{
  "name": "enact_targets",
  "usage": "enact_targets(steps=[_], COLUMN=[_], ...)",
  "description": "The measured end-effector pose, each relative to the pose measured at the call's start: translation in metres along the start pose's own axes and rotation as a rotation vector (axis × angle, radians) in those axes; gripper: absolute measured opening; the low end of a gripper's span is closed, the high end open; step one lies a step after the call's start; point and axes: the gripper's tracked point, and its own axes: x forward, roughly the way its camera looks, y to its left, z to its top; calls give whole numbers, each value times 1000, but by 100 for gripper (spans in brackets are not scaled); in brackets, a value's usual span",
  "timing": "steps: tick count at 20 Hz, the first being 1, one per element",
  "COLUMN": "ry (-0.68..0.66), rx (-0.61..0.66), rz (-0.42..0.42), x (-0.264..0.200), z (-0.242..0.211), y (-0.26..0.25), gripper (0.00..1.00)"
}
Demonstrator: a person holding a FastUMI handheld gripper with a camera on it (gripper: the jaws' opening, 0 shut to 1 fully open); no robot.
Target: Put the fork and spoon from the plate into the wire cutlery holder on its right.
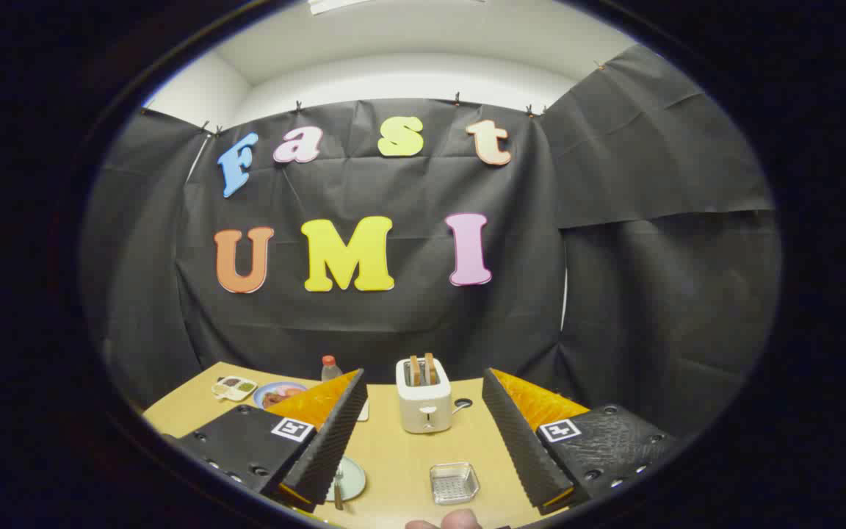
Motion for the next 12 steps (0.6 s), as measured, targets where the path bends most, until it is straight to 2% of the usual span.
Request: enact_targets(steps=[12], ry=[-2], rx=[5], rz=[9], x=[-3], z=[3], y=[1], gripper=[95])
